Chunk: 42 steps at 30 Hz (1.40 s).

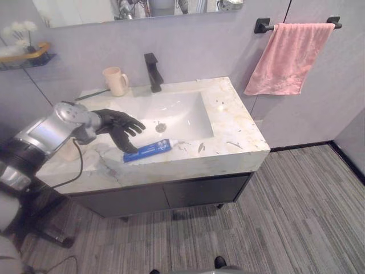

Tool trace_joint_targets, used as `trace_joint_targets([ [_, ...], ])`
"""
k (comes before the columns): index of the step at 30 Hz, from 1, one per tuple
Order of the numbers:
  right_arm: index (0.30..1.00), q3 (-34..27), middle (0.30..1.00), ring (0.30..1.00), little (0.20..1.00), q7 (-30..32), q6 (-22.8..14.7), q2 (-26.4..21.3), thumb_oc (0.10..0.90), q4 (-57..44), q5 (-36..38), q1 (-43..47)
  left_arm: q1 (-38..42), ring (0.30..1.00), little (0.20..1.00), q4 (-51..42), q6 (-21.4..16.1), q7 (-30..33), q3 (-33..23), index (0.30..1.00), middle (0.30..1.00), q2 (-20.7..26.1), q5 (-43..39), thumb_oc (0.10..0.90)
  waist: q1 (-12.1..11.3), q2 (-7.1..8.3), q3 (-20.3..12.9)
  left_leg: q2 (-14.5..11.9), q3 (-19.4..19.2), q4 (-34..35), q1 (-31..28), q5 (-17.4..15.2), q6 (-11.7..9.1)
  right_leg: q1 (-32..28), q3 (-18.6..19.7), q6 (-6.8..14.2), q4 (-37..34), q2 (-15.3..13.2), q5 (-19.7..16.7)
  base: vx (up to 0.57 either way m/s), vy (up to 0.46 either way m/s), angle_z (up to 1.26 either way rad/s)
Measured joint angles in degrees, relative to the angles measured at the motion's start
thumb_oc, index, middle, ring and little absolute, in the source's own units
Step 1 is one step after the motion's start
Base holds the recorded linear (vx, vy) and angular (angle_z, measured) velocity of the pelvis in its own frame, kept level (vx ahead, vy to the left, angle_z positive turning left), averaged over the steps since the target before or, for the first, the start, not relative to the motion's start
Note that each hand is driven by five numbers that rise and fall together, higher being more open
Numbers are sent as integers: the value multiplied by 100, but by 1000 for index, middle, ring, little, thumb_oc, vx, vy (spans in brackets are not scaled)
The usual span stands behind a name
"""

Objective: Organize the bathroom.

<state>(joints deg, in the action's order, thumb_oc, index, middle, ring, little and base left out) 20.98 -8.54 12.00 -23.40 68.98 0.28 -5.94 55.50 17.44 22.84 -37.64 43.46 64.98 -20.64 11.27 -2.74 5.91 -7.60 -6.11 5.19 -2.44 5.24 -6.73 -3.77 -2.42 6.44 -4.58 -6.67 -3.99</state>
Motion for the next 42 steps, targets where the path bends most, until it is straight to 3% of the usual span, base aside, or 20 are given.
trace_joint_targets([
  [32, 900, -1, 900, 900, 900, 25, 8, 0, 800, 2, 11, -6, -349, 900, 900, -189, 102, -511, -5, 900, 900, 10, 246, 800, 1, -145, -146, 3, -3, 0, 62, 7, 4, 67, -2, -1, -1, -3, -7, 0, 0, 0],
  [42, 900, -4, 900, 900, 900, 44, -5, -22, 800, 1, 10, -8, -348, 900, 900, -192, -20, -691, -59, 900, 900, 12, 381, 800, -10, -289, -65, 6, 8, 0, 90, 7, 3, 82, -17, 0, -2, -5, -6, 0, 0, 0],
])
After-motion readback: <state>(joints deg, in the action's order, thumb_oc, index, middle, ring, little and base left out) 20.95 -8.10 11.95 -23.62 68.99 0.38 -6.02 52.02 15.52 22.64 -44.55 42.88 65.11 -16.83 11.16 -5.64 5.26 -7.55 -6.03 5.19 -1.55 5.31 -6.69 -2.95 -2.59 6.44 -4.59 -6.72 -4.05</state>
